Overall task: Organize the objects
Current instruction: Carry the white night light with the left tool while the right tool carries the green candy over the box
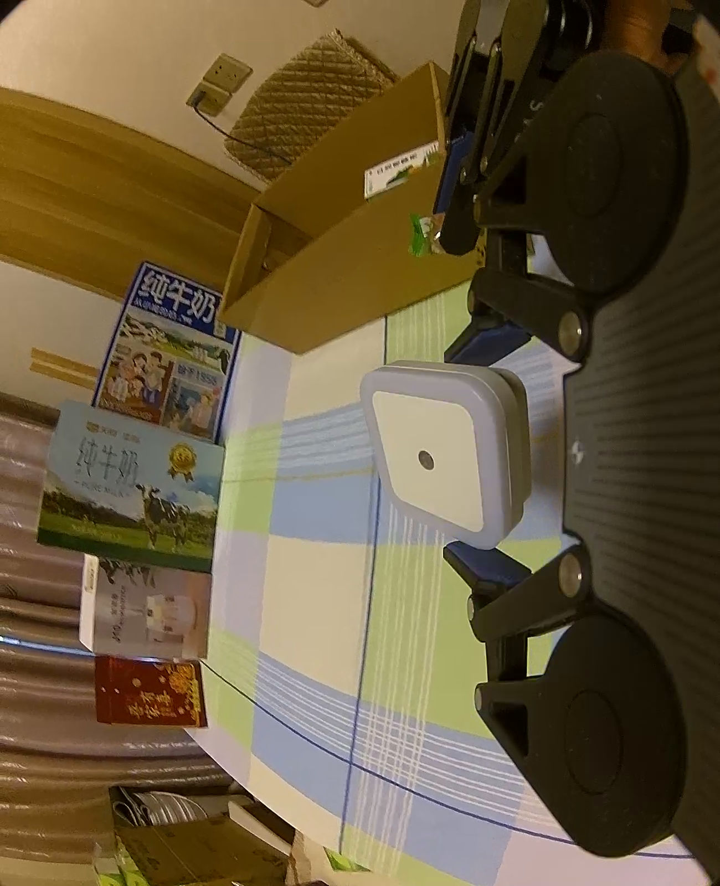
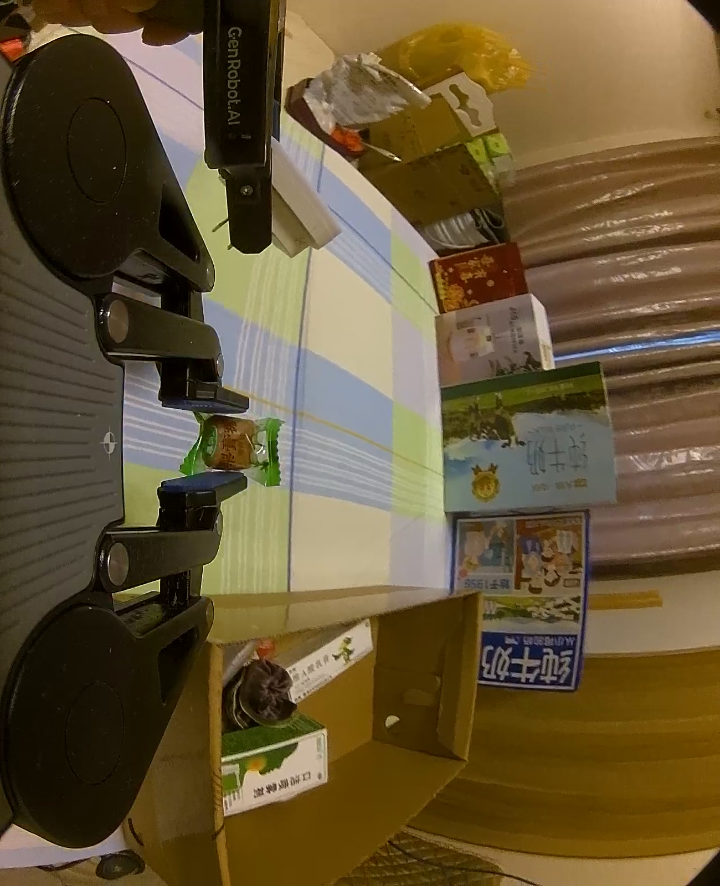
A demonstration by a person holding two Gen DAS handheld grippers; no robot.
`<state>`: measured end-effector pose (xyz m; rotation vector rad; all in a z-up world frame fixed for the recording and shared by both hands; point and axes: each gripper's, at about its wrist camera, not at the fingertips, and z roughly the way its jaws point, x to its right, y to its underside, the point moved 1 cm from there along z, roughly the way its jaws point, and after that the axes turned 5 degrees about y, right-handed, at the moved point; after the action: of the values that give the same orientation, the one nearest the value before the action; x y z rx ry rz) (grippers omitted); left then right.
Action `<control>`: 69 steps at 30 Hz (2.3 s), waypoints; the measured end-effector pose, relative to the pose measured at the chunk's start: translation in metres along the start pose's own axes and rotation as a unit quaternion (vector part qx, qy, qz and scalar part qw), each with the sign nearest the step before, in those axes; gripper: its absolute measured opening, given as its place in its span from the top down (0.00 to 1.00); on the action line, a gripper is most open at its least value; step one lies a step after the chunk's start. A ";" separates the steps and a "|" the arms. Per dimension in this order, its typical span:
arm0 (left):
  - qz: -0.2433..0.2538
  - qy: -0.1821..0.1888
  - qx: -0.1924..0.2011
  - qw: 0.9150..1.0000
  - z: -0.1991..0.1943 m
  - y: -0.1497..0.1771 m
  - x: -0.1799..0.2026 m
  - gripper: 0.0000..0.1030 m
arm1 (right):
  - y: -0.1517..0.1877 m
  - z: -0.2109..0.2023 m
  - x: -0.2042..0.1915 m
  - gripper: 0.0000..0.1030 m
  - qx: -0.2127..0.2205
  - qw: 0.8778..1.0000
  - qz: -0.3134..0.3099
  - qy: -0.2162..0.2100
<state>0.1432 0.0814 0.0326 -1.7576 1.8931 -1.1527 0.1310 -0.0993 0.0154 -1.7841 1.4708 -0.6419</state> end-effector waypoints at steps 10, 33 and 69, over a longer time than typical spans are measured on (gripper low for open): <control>0.019 0.034 0.009 0.999 0.000 -0.008 0.032 0.38 | -0.020 -0.025 0.022 0.81 -0.009 0.999 0.043 0.016; 0.054 0.091 0.004 0.994 -0.013 -0.020 0.140 0.38 | -0.017 -0.110 0.136 0.81 0.003 0.992 0.065 0.110; 0.139 0.048 -0.084 0.986 0.105 -0.083 0.242 0.38 | -0.094 -0.052 0.209 0.81 -0.050 0.996 0.048 0.056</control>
<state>0.2255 -0.1747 0.0965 -1.4759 2.2658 -1.0147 0.1954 -0.3056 0.1064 -1.7646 1.6789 -0.6385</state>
